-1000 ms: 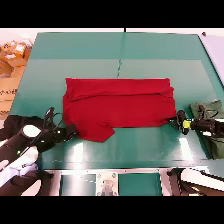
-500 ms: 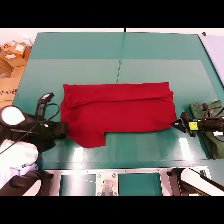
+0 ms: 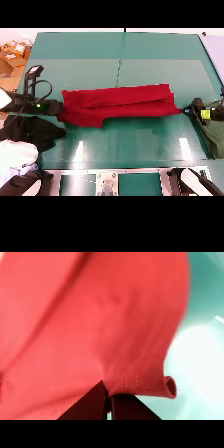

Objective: Fold the shirts.

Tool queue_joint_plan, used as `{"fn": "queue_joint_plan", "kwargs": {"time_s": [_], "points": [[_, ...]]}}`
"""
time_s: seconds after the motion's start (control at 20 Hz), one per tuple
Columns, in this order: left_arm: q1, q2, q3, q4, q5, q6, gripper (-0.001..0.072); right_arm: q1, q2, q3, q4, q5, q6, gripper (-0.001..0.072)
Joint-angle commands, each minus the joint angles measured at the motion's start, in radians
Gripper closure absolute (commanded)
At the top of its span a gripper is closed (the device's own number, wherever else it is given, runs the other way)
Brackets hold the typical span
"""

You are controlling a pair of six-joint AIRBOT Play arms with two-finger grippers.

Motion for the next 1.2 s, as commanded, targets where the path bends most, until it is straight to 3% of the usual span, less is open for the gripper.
{"fn": "queue_joint_plan", "kwargs": {"time_s": [0.0, 0.45, 0.5, 0.55, 0.6, 0.7, 0.85, 0.9, 0.95, 1.1, 1.15], "points": [[0.001, -0.123, 0.071, -0.007, 0.11, 0.039, 0.0688, 0.083, -0.079, 0.081, 0.078, -0.101, -0.009, 0.0696], [0.001, -0.572, 0.301, -0.01, 0.32, 0.066, 0.0685, 0.243, -0.611, 0.459, 0.159, -0.243, -0.009, 0.0694], [0.001, -0.606, 0.32, -0.011, 0.351, 0.066, 0.0665, 0.251, -0.664, 0.498, 0.176, -0.273, -0.009, 0.0663], [0.001, -0.628, 0.34, -0.008, 0.381, 0.065, 0.0346, 0.253, -0.713, 0.547, 0.198, -0.292, -0.017, 0.0528], [0.001, -0.631, 0.356, 0.001, 0.416, 0.05, 0.0085, 0.247, -0.747, 0.598, 0.2, -0.281, -0.037, 0.0429], [0.001, -0.625, 0.425, 0.049, 0.394, 0.036, 0.0074, 0.2, -0.771, 0.697, 0.188, -0.187, -0.093, 0.0314], [0.001, -0.615, 0.539, 0.143, 0.184, 0.031, 0.0074, 0.082, -0.771, 0.812, 0.076, 0.034, -0.174, 0.0298], [0.001, -0.614, 0.562, 0.141, 0.113, 0.031, 0.0075, 0.051, -0.771, 0.818, 0.032, 0.079, -0.174, 0.0289], [0.001, -0.614, 0.571, 0.135, 0.061, 0.031, 0.0092, 0.026, -0.778, 0.818, -0.005, 0.121, -0.175, 0.0225], [0.001, -0.614, 0.57, 0.06, -0.01, 0.019, 0.0103, -0.005, -0.847, 0.818, -0.021, 0.225, -0.251, 0.0151], [0.001, -0.614, 0.569, 0.03, -0.021, 0.01, 0.0104, -0.003, -0.879, 0.818, -0.014, 0.244, -0.281, 0.0071]]}}
